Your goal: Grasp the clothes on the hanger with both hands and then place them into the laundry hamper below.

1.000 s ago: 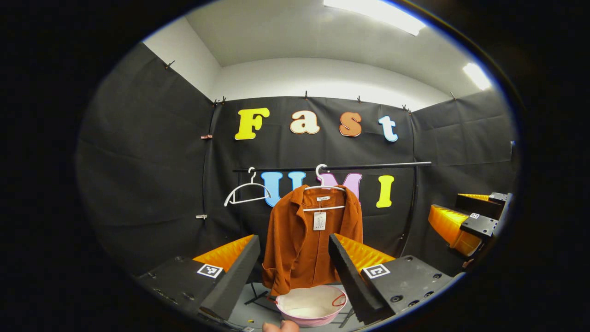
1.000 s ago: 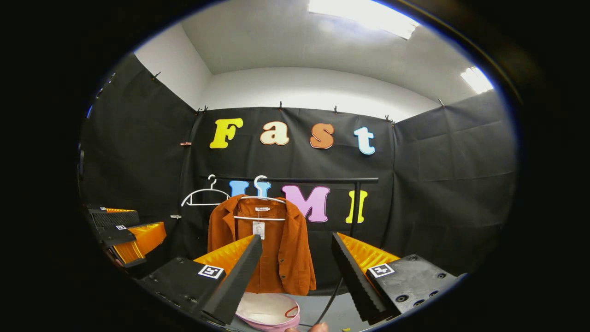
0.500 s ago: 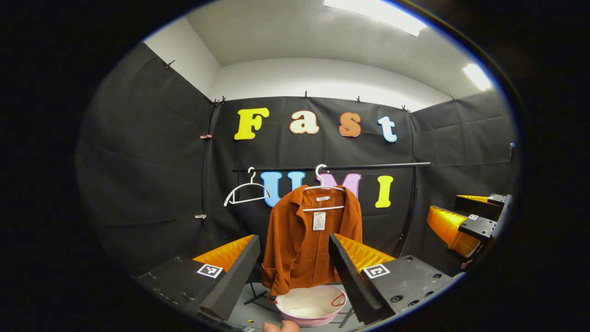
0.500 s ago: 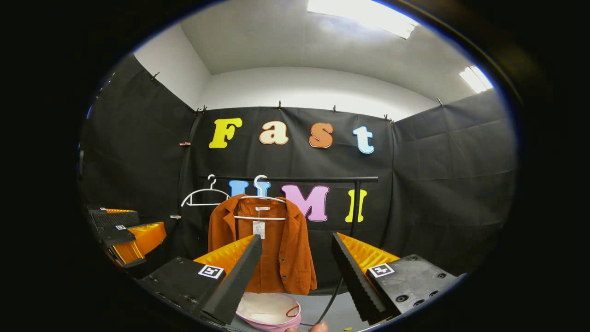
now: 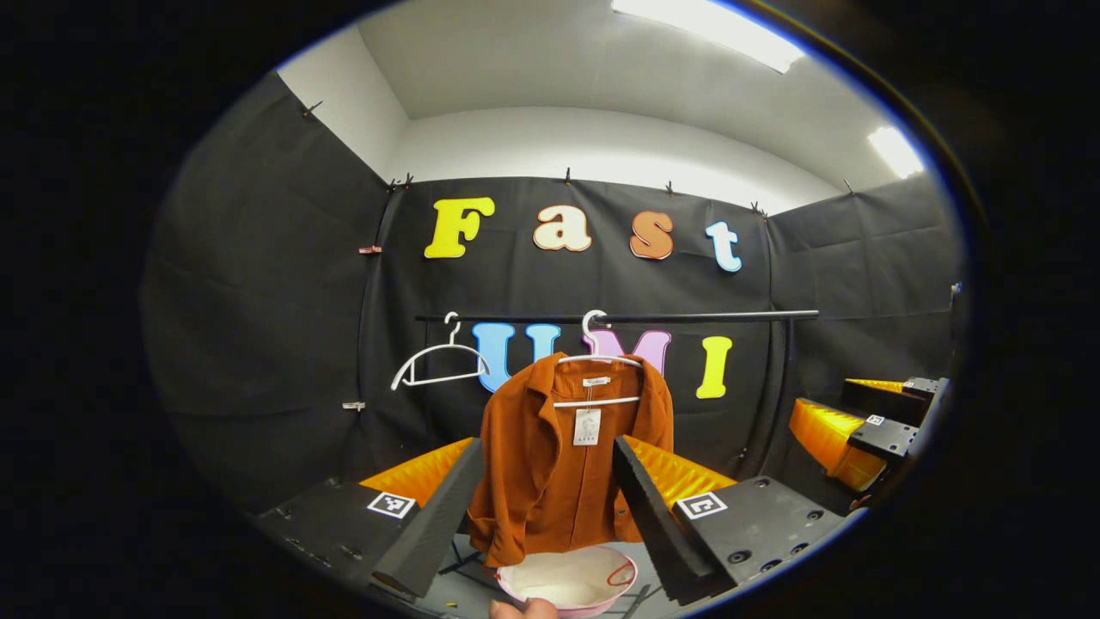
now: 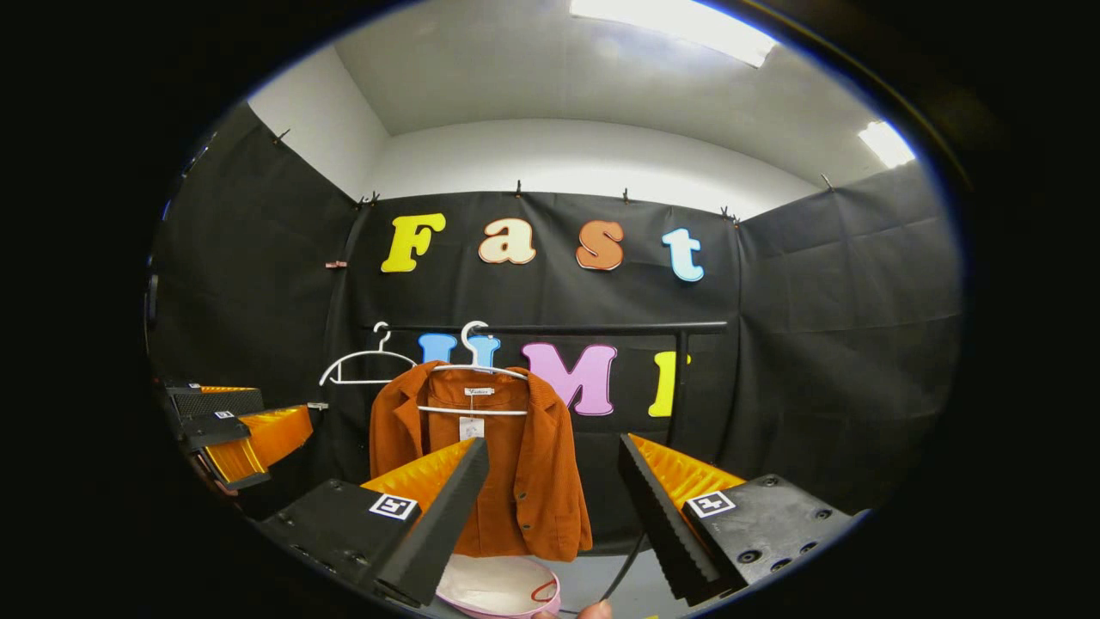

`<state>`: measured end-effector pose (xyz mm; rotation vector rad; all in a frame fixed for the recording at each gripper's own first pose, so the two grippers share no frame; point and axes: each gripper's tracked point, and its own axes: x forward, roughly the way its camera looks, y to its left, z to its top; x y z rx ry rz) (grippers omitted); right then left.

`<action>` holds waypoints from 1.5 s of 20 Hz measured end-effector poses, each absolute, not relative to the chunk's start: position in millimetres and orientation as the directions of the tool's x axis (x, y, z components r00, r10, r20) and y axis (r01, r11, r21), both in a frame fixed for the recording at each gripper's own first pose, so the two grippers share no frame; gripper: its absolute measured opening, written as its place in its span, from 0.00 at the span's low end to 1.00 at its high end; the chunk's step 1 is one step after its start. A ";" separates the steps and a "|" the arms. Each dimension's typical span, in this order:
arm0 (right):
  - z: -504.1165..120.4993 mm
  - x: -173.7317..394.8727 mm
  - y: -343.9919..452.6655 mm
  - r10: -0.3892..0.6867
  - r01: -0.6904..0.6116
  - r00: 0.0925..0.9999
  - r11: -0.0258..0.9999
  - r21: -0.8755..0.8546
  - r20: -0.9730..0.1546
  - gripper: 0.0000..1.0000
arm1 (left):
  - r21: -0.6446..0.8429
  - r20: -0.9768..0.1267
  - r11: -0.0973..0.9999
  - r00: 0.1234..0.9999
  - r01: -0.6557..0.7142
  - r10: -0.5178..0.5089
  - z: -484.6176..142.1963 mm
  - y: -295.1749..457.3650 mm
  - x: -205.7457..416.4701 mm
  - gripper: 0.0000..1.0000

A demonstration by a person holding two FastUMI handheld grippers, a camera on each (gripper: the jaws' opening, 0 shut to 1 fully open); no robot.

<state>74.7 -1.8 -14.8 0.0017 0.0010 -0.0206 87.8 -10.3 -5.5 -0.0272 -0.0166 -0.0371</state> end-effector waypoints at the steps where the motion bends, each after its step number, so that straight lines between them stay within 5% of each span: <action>1: -20.2 93.2 -0.6 -0.013 0.013 1.000 1.000 0.002 -0.001 0.98 | -0.027 0.017 0.999 0.999 0.033 -0.033 -9.5 -13.2 103.9 0.94; 13: -119.9 292.7 15.5 0.084 -0.080 0.995 0.993 0.090 -0.048 0.98 | 0.032 -0.014 0.998 0.998 -0.059 0.059 -87.5 -14.7 301.4 0.94; 25: -178.0 411.6 22.3 0.153 -0.134 0.982 0.976 0.171 -0.107 0.99 | 0.074 -0.038 0.985 0.986 -0.158 0.161 -112.7 8.2 398.4 0.95; 27: -179.4 416.8 25.4 0.174 -0.150 0.979 0.968 0.200 -0.110 0.60 | 0.071 -0.029 0.982 0.983 -0.177 0.179 -111.5 14.5 403.5 0.92; 30: -180.1 421.0 19.3 0.181 -0.154 0.977 0.965 0.212 -0.112 0.13 | 0.034 -0.075 0.989 0.986 -0.144 0.146 -116.3 17.1 409.6 0.43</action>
